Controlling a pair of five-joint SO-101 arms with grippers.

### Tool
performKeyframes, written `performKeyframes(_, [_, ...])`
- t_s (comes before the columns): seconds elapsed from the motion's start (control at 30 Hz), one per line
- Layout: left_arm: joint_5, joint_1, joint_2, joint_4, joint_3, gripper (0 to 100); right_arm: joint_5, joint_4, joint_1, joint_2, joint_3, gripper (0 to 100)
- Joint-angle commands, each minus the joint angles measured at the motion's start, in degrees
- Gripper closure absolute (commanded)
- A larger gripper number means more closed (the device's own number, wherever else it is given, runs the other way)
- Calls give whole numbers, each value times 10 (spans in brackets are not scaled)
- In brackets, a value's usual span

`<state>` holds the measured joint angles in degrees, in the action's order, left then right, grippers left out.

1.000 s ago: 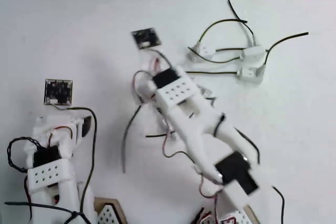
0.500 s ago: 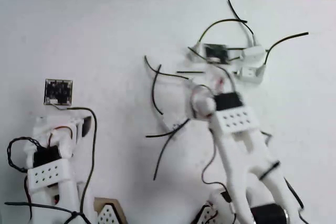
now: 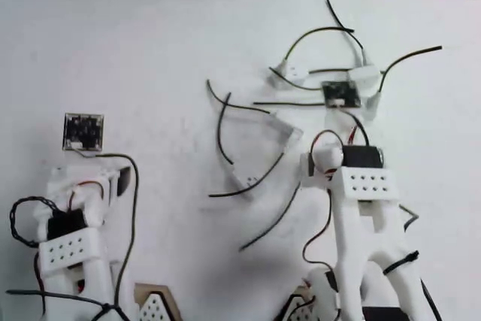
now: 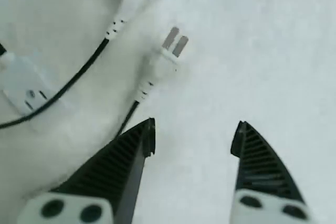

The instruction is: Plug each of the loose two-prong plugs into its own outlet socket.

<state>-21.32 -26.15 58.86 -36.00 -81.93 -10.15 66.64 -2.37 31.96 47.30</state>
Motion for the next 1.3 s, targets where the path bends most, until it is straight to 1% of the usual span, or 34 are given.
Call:
performKeyframes(0.0, [-6, 6, 10, 12, 0, 676, -183, 8, 15, 17, -3, 772])
performKeyframes(0.13, [-6, 6, 10, 12, 0, 676, -389, 17, 29, 17, -3, 772])
performKeyframes(0.23, [-6, 6, 10, 12, 0, 676, -515, 16, 30, 13, -4, 771])
performKeyframes(0.33, [-6, 6, 10, 12, 0, 676, -599, -1, 29, 12, -2, 769])
performKeyframes(0.5, [-6, 6, 10, 12, 0, 676, -670, -60, 15, 0, 0, 769])
performKeyframes(0.6, [-6, 6, 10, 12, 0, 676, -680, -87, -6, -37, 4, 769])
performKeyframes(0.8, [-6, 6, 10, 12, 0, 676, -680, -196, -32, -111, 49, 769])
performKeyframes(1.13, [-6, 6, 10, 12, 0, 676, -679, -305, -68, -218, 58, 772])
performKeyframes(1.27, [-6, 6, 10, 12, 0, 676, -632, -358, -65, -269, 42, 772])
